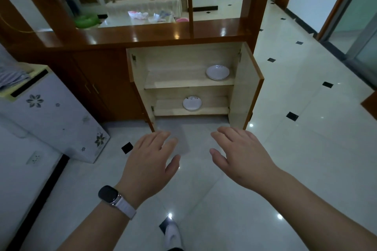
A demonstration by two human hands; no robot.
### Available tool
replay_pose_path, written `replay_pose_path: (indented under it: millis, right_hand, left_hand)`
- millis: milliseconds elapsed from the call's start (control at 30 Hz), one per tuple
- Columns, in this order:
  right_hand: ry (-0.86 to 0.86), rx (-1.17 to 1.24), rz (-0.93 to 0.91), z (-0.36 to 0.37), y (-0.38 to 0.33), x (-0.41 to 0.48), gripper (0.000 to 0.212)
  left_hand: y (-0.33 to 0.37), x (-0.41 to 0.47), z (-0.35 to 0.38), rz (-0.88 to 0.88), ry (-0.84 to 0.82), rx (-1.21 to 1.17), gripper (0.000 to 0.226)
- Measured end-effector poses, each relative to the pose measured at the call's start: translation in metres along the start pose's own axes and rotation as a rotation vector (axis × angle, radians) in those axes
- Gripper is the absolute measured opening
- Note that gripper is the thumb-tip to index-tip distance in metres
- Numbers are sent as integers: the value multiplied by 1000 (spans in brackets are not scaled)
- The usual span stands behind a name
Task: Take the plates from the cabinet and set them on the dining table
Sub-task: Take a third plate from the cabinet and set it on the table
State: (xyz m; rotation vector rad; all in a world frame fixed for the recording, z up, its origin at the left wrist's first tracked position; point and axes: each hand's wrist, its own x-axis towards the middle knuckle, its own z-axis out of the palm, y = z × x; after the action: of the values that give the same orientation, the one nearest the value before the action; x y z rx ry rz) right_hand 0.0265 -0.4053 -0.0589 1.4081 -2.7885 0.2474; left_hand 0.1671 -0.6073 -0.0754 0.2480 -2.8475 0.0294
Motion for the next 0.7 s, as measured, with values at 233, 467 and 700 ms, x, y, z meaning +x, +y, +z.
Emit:
replay_pose_path:
  millis: [233,467,700]
  right_hand:
    - [-27,-24,55,21,10,82,53]
    - [-22,-97,141,28,8,187,47]
    - [50,-107,199,28,4,271,47]
  left_hand:
    - [-59,72,51,54,4,-51,41]
    - [-140,167,82,111,30,-157,41]
    - [-203,242,103,179,12,-195,39]
